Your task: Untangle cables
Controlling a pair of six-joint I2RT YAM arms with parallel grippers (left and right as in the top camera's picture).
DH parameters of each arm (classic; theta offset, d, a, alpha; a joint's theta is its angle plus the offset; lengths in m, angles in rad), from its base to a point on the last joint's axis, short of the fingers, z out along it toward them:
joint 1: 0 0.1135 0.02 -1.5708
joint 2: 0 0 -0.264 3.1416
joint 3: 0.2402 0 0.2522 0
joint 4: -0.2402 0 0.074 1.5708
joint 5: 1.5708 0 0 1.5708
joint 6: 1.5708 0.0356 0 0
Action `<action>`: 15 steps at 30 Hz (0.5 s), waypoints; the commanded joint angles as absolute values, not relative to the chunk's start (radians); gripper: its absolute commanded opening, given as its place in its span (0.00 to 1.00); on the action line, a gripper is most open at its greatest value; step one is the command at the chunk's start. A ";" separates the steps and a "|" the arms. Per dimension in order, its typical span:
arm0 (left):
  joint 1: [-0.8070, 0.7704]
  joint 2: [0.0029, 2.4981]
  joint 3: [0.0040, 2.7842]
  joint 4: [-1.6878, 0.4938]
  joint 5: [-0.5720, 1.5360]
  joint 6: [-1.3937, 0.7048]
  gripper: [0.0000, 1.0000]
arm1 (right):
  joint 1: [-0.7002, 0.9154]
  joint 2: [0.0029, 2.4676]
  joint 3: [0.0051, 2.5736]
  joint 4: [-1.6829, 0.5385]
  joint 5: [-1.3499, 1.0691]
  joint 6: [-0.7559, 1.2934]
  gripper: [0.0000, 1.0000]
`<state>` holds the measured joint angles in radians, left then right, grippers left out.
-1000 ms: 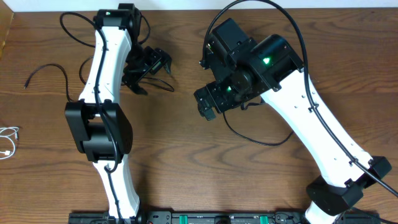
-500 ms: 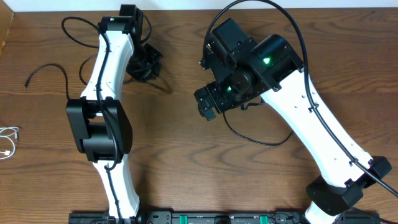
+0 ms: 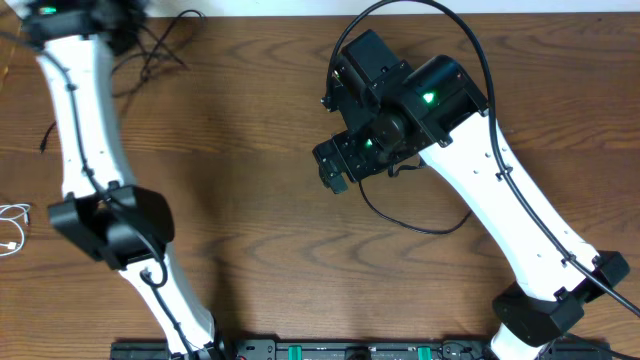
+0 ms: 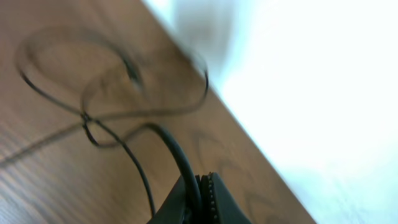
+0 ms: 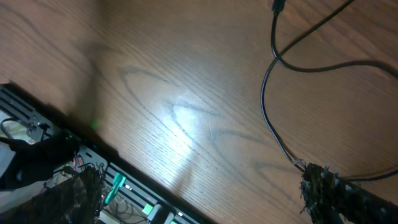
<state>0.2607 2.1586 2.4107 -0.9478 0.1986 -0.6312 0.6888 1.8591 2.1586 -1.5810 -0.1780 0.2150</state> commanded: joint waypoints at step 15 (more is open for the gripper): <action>0.281 2.354 2.091 -1.034 0.040 -0.419 0.08 | 0.694 1.868 2.155 -1.575 -0.137 0.205 0.99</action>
<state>0.2787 2.3383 2.1010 -1.0340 0.0669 -0.4397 0.6888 1.8591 2.1586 -1.5707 -0.1474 0.2150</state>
